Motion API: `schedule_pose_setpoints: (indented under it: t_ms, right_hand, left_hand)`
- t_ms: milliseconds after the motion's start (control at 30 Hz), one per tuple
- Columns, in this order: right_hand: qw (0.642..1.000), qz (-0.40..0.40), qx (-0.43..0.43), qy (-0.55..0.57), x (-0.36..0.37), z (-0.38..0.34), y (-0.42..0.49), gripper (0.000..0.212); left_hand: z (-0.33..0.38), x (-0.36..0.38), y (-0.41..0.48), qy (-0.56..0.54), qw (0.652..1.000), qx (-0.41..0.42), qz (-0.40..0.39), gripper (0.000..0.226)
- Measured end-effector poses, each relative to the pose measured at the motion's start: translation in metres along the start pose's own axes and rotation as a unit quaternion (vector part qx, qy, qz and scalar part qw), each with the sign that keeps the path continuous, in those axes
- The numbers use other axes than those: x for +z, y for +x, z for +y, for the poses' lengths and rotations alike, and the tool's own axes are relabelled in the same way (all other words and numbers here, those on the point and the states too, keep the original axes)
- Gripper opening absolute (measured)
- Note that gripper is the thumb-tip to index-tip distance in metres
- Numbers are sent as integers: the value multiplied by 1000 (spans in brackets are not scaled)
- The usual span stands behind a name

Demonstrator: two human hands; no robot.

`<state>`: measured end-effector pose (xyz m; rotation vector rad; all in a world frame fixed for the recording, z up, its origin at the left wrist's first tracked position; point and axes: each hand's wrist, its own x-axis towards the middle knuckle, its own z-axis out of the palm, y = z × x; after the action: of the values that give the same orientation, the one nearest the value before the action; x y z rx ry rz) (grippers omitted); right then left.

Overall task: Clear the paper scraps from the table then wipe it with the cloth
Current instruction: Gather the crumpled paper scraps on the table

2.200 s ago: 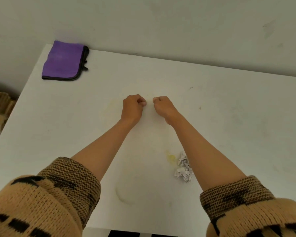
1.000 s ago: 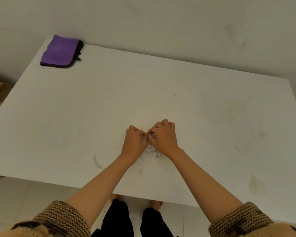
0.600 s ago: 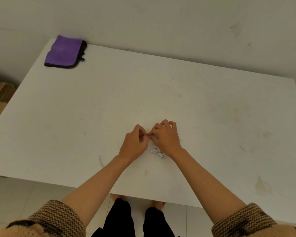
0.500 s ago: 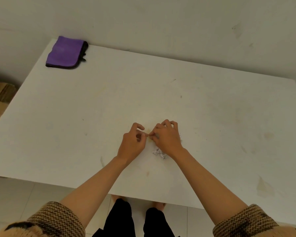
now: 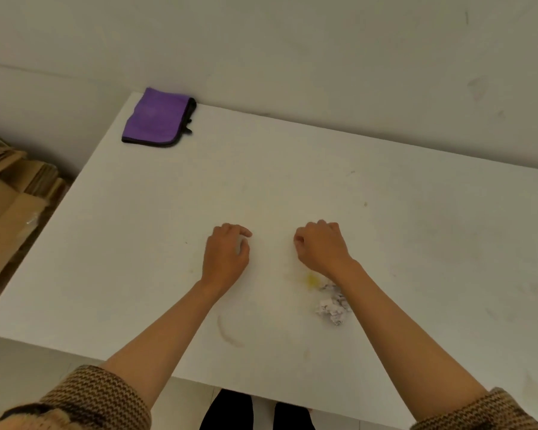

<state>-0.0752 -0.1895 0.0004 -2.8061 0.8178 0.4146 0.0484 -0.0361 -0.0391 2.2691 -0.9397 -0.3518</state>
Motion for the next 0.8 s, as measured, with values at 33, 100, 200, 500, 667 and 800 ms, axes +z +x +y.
schedule_pose_setpoints:
  t_ms: [33,100,200,500,667,800]
  right_hand:
    - [999,24,-2,36,0,-9,8,29]
    - [993,44,-16,112,2,-30,26,36]
    - [990,40,-50,127,11,-61,57,45]
    - [987,68,-11,144,24,-110,113,52]
    - [978,110,-1,177,28,-113,121,48]
    - [969,148,7,197,36,-115,121,46]
  left_hand:
    - [-9,-4,10,17,1000,1,7,19]
    - [-27,-12,32,37,999,5,9,23]
    - [-45,-23,64,29,1000,0,-13,31]
    - [-75,-37,133,138,987,52,-69,44]
    - [-80,-40,144,124,987,103,-21,31]
    - [-83,-43,150,131,977,167,6,19]
